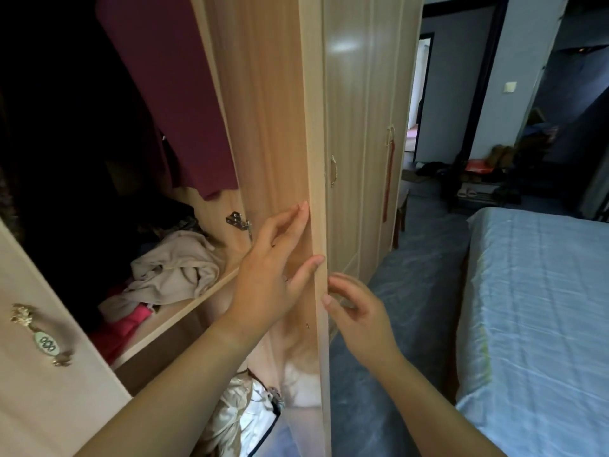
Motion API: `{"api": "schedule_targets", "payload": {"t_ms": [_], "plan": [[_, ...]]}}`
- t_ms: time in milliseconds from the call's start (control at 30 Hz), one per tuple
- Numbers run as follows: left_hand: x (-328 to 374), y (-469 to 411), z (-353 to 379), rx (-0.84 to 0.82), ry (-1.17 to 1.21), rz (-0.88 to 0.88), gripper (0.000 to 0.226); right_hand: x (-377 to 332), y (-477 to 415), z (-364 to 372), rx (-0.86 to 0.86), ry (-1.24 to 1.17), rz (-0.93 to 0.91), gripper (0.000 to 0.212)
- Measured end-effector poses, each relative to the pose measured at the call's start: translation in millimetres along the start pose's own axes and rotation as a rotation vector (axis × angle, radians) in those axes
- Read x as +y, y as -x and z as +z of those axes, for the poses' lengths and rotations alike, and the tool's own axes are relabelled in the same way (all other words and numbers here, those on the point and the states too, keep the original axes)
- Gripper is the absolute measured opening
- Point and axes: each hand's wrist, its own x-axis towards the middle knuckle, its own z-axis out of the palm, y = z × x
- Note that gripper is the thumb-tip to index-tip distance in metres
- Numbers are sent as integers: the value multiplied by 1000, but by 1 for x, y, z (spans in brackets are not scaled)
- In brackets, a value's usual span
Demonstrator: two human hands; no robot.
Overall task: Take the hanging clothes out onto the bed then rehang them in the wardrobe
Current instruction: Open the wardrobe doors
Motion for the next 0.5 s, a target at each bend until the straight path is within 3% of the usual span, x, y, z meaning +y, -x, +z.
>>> {"api": "schedule_targets", "payload": {"t_ms": [100,333,500], "plan": [[10,-13,25,-10,-30,-16,70,9,-10,-19,36,9,14,47],[2,-45,59,-132,-186,-2,71,21,-32,-54,115,3,-13,28],[-9,-64,81,-127,-225,2,70,27,-46,-72,119,48,-8,37]]}}
